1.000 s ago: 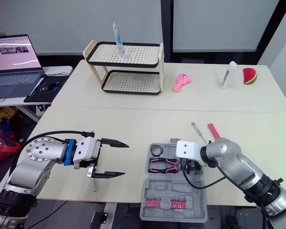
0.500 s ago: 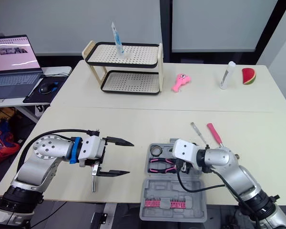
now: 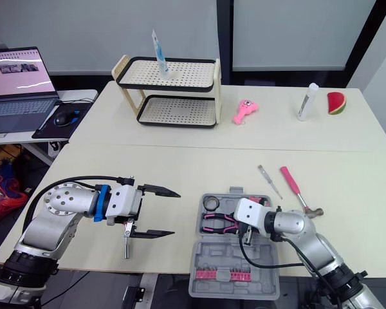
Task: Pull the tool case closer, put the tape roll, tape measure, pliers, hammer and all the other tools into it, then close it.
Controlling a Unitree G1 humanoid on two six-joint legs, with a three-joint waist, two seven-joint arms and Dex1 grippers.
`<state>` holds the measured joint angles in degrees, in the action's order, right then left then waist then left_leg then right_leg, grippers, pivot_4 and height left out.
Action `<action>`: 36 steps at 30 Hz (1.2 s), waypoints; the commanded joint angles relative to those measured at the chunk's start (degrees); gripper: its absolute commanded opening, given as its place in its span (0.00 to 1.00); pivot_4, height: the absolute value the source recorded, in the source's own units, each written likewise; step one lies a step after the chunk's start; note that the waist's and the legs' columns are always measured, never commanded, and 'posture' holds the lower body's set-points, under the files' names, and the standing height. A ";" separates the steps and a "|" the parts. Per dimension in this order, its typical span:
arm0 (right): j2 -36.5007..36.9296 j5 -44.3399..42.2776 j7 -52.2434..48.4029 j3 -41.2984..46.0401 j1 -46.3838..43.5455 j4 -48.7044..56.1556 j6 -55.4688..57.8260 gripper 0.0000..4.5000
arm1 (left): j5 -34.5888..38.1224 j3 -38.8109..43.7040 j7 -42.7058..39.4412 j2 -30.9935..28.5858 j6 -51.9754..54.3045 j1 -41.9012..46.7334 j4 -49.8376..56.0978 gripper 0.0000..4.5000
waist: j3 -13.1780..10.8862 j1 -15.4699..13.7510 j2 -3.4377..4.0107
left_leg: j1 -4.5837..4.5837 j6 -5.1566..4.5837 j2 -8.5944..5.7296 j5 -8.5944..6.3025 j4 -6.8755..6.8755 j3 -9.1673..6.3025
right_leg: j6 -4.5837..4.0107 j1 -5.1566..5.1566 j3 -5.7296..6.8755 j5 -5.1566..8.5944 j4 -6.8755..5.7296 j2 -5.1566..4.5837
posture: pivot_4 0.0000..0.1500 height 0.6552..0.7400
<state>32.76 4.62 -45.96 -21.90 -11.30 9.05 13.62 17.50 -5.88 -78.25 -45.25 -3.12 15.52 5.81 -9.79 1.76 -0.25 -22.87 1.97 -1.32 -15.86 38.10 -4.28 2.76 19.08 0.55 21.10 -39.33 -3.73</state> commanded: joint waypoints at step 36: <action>28.42 -18.87 -27.54 37.22 10.78 -13.27 -18.53 0.92 | 2.14 22.83 -3.69 -17.64 -1.92 -10.88 -27.76 1.00 | 0.18 0.04 -0.25 | 0.04 -0.26 0.03 -0.14 -0.04 0.06 | 0.00 -0.06 0.01 0.00 0.11 -0.02 | 1.00 1.00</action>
<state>59.87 -14.47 -72.89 13.47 -0.28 -3.33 -2.82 20.02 14.62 -81.80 -61.27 -3.21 4.90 -20.28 -9.61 1.80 -0.51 -22.84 1.72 -1.29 -16.00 38.06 -4.23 2.76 19.02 0.57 21.10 -39.22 -3.75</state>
